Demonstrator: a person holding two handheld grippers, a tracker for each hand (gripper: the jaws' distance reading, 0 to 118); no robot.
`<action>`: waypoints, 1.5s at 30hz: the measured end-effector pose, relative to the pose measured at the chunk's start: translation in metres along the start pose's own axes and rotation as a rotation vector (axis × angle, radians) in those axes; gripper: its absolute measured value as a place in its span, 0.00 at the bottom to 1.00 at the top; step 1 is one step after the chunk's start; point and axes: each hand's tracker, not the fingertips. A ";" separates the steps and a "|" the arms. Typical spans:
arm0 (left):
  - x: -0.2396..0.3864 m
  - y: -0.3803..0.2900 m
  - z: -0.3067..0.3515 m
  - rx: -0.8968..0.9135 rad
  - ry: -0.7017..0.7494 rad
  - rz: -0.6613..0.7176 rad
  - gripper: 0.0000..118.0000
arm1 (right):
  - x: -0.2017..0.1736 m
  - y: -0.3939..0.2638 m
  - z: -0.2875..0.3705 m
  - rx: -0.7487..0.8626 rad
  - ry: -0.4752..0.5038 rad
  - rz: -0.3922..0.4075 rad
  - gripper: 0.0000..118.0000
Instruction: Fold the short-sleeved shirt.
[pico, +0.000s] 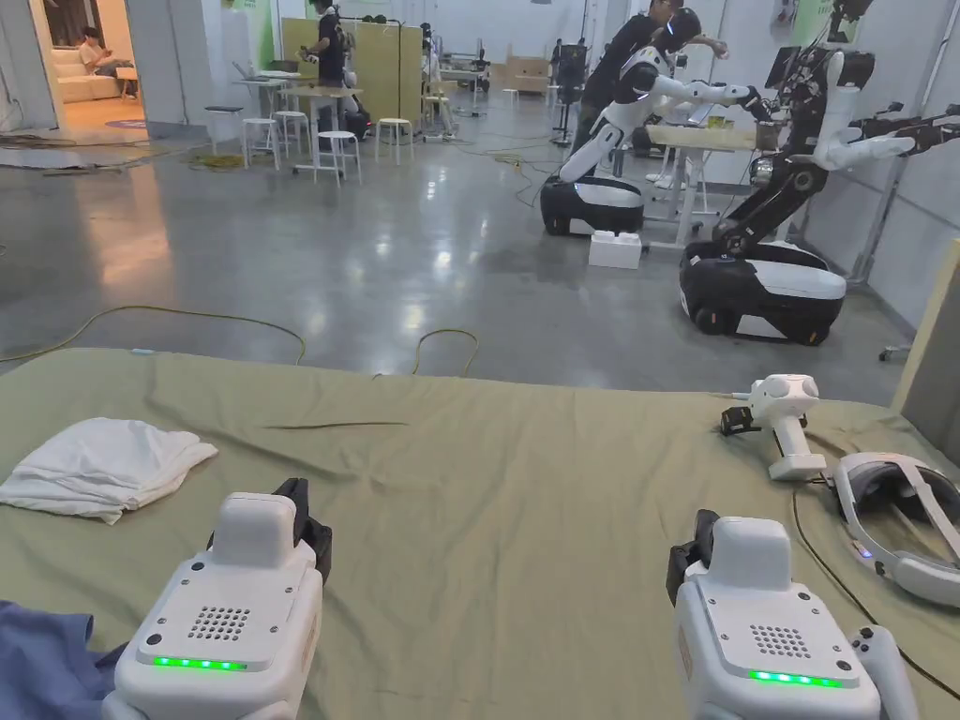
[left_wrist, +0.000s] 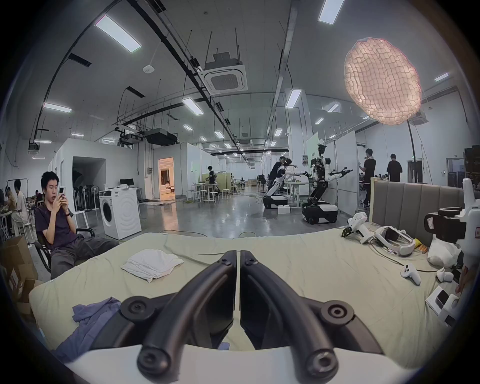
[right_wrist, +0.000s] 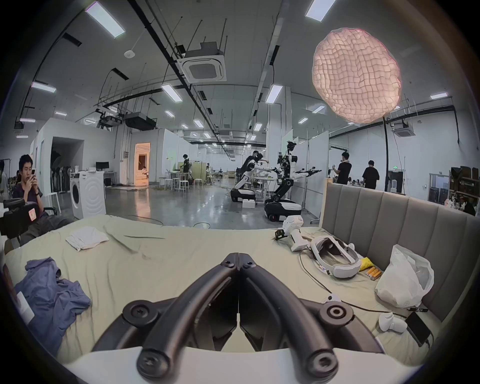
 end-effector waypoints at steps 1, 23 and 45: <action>0.000 0.000 0.001 -0.004 0.001 0.005 0.03 | 0.000 0.000 -0.001 -0.007 -0.001 0.005 0.00; 0.035 -0.022 -0.013 0.035 0.036 -1.183 0.04 | -0.031 -0.016 0.001 0.210 -0.058 1.117 0.00; -0.003 0.002 0.007 -0.007 -0.051 0.244 0.04 | -0.008 0.015 0.006 -0.009 -0.008 -0.076 0.00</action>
